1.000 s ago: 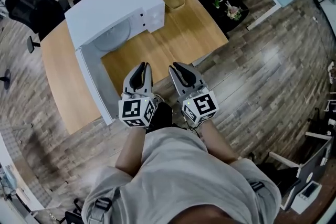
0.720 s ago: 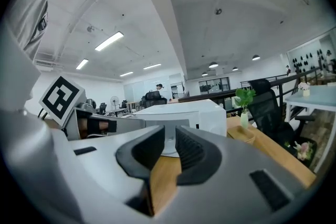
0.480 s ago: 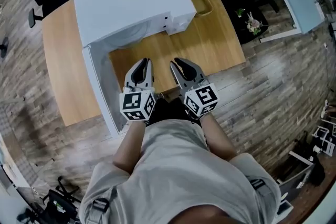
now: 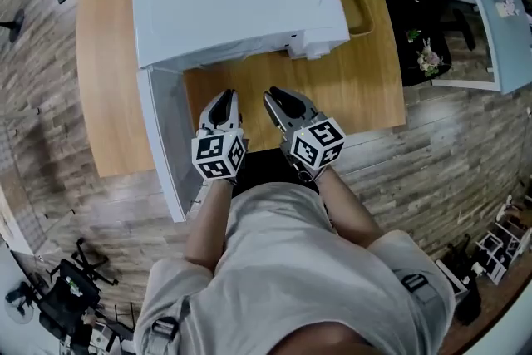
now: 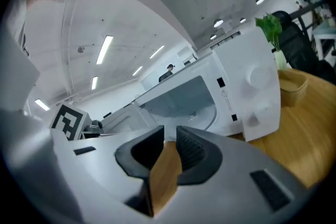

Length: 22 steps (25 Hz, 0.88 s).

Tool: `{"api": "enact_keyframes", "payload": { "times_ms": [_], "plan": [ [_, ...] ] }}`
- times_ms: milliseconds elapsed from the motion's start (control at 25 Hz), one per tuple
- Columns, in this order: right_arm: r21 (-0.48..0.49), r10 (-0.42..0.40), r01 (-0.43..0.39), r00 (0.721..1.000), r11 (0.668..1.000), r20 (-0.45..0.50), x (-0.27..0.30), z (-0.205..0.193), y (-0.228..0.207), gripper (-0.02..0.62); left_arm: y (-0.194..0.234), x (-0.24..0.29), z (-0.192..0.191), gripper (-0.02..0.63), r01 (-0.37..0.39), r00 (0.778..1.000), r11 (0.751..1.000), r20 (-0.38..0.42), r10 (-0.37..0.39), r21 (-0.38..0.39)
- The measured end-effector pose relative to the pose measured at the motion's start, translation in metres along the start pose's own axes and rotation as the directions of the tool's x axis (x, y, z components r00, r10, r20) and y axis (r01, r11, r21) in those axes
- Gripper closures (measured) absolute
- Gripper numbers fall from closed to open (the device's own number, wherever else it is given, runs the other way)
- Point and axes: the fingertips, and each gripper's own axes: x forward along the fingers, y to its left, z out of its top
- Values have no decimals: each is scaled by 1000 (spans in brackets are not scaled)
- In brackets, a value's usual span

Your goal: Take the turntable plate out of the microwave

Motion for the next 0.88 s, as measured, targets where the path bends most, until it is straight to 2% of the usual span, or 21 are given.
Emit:
{"api": "enact_keyframes", "payload": {
  "times_ms": [240, 440, 520, 640, 800, 880],
  "plan": [
    [127, 53, -42, 995, 991, -84, 41, -32, -29, 515, 32, 27, -25, 554, -68, 997, 991, -51, 62, -119],
    [219, 90, -62, 988, 974, -124, 77, -55, -50, 514, 61, 53, -46, 552, -109, 993, 965, -67, 96, -239],
    [277, 106, -65, 985, 959, -135, 91, -62, -56, 512, 70, 62, -51, 552, -111, 994, 936, -50, 100, -334],
    [364, 121, -62, 982, 929, -142, 110, -69, -64, 506, 82, 74, -55, 542, -107, 993, 870, -1, 121, -481],
    [439, 119, -46, 983, 897, -139, 125, -71, -70, 488, 90, 80, -56, 473, -88, 990, 815, 42, 137, -573],
    [462, 122, -46, 983, 886, -137, 132, -71, -71, 483, 98, 80, -56, 471, -78, 987, 786, 66, 150, -613]
  ]
}}
